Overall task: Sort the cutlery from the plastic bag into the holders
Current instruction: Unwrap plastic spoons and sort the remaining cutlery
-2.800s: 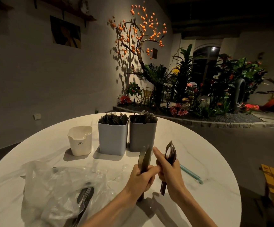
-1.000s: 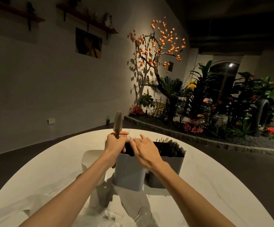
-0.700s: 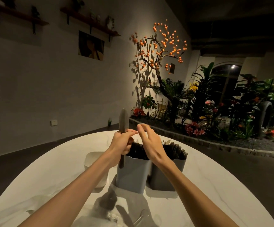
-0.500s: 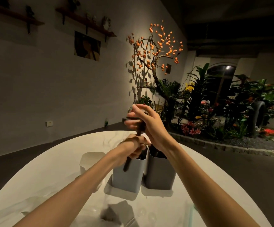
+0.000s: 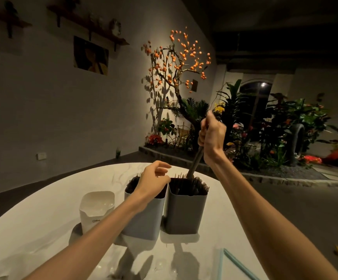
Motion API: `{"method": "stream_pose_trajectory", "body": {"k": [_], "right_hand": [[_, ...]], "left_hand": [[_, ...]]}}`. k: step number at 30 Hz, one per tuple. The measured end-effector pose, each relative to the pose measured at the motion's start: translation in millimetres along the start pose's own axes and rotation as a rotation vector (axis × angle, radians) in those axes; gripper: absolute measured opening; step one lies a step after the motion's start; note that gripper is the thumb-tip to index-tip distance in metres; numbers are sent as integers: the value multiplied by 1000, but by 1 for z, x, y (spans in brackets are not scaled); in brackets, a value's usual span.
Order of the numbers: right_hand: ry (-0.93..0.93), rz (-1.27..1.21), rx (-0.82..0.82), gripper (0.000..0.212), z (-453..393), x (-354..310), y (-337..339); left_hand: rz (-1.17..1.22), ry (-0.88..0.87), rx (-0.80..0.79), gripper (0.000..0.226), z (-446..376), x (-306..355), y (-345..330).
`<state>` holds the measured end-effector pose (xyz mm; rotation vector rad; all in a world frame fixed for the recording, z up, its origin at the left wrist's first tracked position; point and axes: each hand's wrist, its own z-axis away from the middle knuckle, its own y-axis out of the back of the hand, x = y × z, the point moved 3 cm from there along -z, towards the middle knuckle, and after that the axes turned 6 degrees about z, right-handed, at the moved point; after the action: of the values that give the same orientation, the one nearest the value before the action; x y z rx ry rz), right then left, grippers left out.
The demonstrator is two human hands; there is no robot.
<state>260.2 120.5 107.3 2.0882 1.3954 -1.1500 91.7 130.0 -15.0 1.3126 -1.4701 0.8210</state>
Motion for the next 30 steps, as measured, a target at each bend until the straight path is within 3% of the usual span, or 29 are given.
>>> {"method": "stream_pose_trajectory", "body": {"k": [3,7,10,15,18,21,24,27,30], "right_hand": [[-121,120,-21,44,13,53,-2],[-224,566,-348,34,40,121,-8],[-87,826,-438,33,48,126,-7],[200,750,-251,25,71,76,6],[280,742,-359,21,124,63,23],[65,928,-710,24,177,82,37],[-225,1115,-871,32,207,112,52],[-370,1216,-1027,57,220,130,62],[-404,1220,-1041,59,229,142,64]], "left_hand": [[-1,-20,15,28,-1,-11,3],[-34,-85,69,31,4,-16,9],[-84,-151,104,33,11,-10,14],[-101,-160,-6,27,49,-7,18],[-146,-115,-144,24,87,-26,20],[-204,42,-322,19,110,-57,23],[-455,129,-513,7,125,-84,24],[-658,140,-529,27,133,-96,27],[-801,184,-544,49,135,-101,33]]}}
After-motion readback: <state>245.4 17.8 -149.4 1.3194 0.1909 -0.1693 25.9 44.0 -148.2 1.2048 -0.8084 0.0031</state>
